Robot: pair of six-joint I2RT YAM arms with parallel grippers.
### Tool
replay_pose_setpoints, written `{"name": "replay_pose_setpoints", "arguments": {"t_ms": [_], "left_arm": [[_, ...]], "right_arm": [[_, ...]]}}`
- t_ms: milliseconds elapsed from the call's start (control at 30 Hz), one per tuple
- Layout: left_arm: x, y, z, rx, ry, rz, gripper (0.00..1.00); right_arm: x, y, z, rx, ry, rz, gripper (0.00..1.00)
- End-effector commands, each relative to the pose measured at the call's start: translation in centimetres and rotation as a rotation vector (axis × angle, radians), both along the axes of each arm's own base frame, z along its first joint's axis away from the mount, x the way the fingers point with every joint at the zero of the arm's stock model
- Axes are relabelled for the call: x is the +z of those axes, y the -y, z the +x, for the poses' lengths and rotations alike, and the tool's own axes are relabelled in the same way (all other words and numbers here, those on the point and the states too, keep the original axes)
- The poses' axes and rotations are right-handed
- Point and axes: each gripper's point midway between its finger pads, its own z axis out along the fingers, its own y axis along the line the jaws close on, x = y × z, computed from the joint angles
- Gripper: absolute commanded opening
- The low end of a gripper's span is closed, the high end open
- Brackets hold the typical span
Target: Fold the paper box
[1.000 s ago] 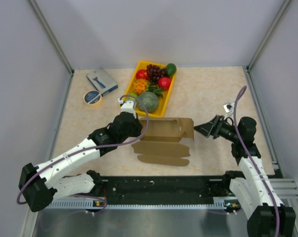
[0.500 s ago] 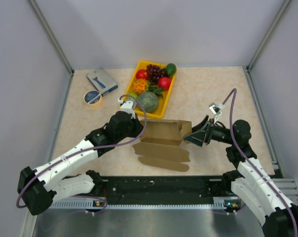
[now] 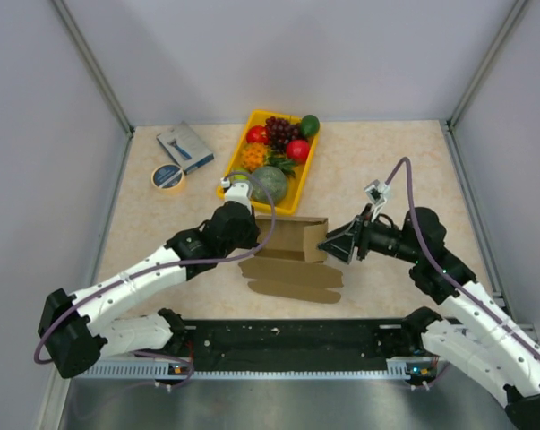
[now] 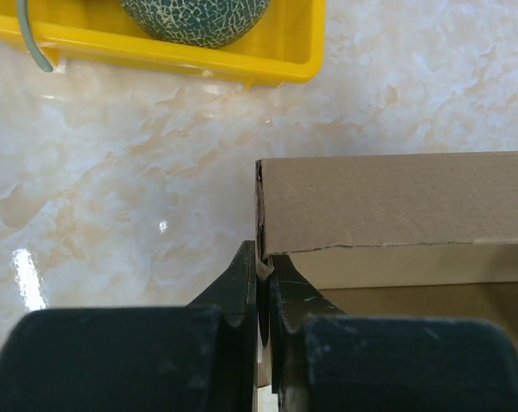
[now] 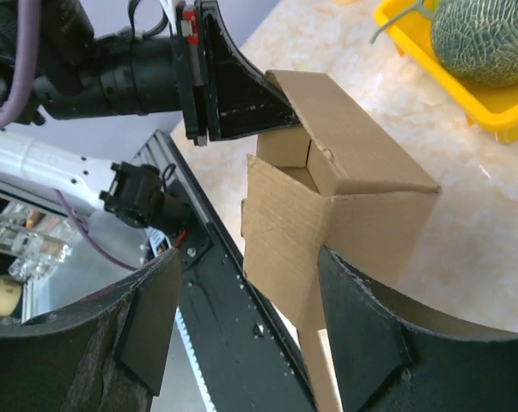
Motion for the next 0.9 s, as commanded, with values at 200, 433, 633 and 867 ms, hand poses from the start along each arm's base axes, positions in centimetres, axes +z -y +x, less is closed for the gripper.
{"name": "replay_pose_setpoints", "arguments": {"t_ms": [200,433,633,867], "left_arm": [[2.6,0.7,0.9,0.060,0.046,-0.018,0.00],[2.6,0.5,0.6,0.058,0.050,-0.030,0.00],[3.4,0.4,0.8,0.091,0.064,-0.041,0.00],[3.5,0.9,0.6,0.152,0.063,0.033,0.00]], "right_arm": [[-4.0,0.4,3.3,-0.220,0.006,-0.276,0.61],[-4.7,0.8,4.3,-0.283,0.012,-0.305,0.56],[-5.0,0.4,5.4,-0.370,0.002,-0.345,0.54],[-4.9,-1.4,7.1,-0.511,0.068,-0.485,0.38]]}}
